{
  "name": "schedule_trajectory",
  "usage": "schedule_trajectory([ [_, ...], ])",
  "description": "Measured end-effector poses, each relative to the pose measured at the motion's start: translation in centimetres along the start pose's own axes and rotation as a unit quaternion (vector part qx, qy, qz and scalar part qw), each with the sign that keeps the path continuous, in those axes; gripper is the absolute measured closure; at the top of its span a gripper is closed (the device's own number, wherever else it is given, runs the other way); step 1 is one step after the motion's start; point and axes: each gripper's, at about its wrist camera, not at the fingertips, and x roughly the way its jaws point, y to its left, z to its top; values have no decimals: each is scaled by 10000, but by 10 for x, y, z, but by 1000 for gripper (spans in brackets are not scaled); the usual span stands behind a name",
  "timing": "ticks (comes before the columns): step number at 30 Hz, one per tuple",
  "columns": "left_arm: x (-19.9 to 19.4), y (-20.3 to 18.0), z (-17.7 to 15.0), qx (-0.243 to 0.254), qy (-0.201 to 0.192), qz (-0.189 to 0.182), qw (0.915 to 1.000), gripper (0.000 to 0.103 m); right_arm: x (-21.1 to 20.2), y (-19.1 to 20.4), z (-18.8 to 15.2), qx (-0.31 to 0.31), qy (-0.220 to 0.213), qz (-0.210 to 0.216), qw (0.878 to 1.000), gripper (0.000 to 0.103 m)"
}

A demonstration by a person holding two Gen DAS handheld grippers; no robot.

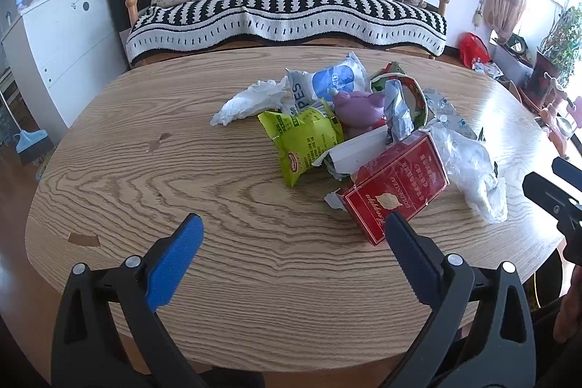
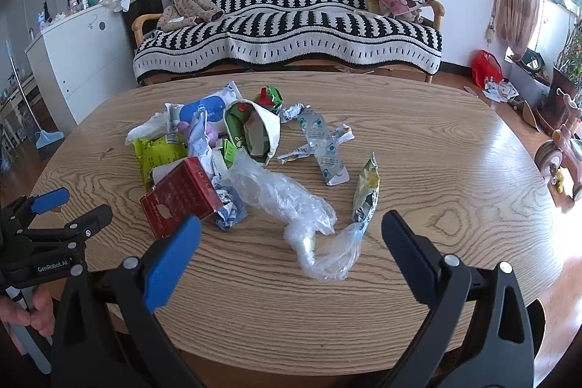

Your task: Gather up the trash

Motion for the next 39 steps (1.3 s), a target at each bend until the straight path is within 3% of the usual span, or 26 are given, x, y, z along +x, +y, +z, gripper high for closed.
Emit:
schedule_trajectory([
  [27,2,0,-1,26,25,-28,10000,6,-2,-3,3,57,-28,121,9999,7],
  [33,7,37,26,-44,18,193,9998,6,12,-23,44,-59,-74,79,9999,7],
  [39,58,66,77,215,259,465,9983,6,85,-46,78,-53,550,181,9983,7],
])
